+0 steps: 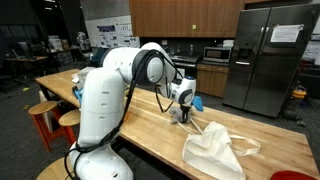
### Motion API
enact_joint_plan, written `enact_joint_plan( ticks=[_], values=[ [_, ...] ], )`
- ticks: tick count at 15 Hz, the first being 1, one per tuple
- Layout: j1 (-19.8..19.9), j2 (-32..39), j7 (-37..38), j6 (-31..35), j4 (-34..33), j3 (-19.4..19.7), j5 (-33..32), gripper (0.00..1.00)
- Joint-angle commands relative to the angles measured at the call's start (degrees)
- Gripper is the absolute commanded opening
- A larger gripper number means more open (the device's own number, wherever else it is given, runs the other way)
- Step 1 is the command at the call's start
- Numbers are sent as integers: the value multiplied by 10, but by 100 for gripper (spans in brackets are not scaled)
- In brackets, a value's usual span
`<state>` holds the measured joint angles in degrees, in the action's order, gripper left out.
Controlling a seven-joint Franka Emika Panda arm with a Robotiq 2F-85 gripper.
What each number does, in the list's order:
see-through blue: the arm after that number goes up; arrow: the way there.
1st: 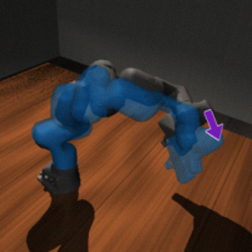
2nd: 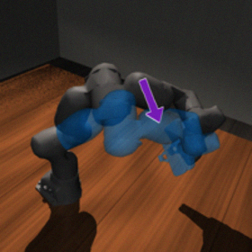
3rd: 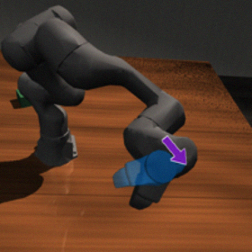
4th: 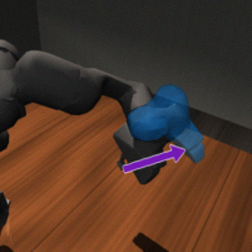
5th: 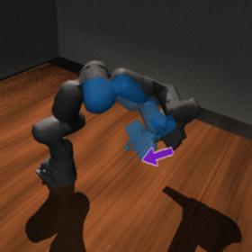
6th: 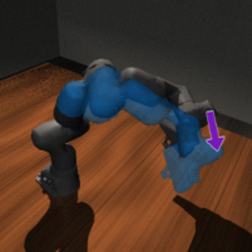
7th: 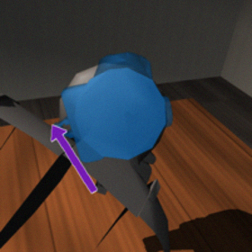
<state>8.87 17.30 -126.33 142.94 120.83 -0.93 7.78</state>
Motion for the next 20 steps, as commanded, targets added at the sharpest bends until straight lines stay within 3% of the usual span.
enact_joint_plan(
  ticks=[1, 11, 14, 20],
  values=[
    [-27, 55, 9, -26, -48, -17, -43, 1],
    [-100, 115, 7, -78, -141, -63, -122, 1],
    [-99, 119, 2, -81, -144, -65, -124, 1],
    [-61, 112, -21, -60, -123, -70, -67, 1]
  ],
)
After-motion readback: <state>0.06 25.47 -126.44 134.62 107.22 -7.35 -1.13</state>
